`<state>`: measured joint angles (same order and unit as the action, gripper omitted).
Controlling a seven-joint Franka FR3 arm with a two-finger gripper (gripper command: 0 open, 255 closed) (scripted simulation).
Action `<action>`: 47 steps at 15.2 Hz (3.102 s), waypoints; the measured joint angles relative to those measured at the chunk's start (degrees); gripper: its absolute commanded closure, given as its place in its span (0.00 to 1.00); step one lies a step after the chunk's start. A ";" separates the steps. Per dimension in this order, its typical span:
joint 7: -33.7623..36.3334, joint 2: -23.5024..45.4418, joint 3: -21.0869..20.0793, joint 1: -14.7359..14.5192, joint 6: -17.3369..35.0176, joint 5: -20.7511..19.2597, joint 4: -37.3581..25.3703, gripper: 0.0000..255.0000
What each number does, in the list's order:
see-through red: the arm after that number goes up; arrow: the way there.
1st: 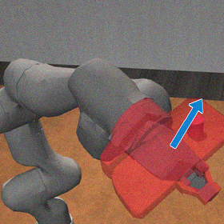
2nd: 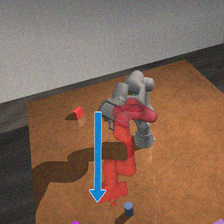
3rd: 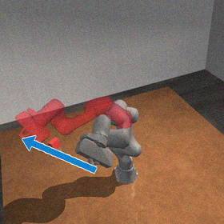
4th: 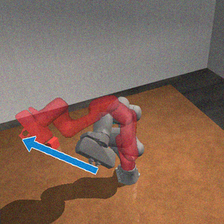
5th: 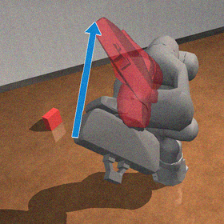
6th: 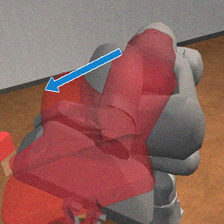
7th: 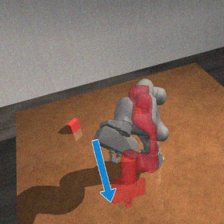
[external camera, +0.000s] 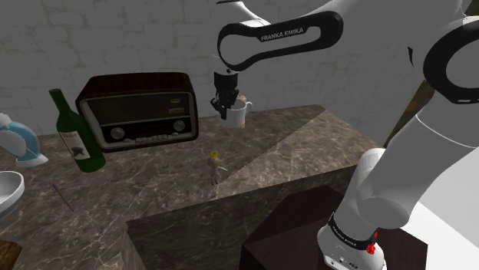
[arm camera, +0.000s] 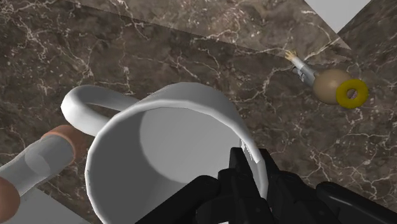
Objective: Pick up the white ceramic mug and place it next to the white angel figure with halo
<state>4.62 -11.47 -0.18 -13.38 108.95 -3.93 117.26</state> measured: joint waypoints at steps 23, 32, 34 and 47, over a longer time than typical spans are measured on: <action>1.19 4.64 0.13 0.18 17.58 -0.71 12.96 1.00; 1.88 8.23 0.14 0.25 24.41 -1.21 16.24 1.00; 2.02 8.89 0.17 0.29 26.01 -1.36 17.17 1.00; 2.07 9.47 0.18 0.31 26.70 -1.41 17.25 0.00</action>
<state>6.69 -2.01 0.01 -13.07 135.65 -5.34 134.51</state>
